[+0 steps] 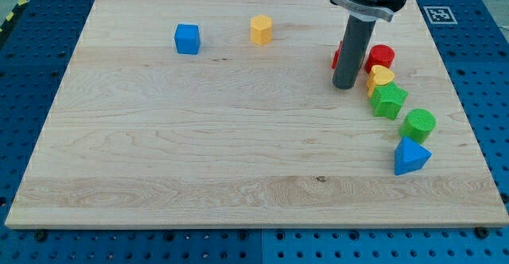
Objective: Place the red star above the red circle
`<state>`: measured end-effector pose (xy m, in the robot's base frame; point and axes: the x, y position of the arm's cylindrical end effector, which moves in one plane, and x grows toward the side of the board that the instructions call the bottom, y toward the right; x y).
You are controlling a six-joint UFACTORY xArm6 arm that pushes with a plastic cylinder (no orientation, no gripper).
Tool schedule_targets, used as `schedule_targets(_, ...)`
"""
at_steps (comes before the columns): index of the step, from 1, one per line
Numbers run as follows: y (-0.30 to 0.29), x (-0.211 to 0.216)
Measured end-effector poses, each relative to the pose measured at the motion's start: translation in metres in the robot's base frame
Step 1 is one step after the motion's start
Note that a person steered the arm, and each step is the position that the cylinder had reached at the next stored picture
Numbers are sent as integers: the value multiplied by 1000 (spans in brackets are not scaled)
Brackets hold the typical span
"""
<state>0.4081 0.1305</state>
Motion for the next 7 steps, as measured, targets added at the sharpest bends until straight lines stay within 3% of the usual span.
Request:
schedule_targets(2,3,-51)
schedule_targets(7,22,-76)
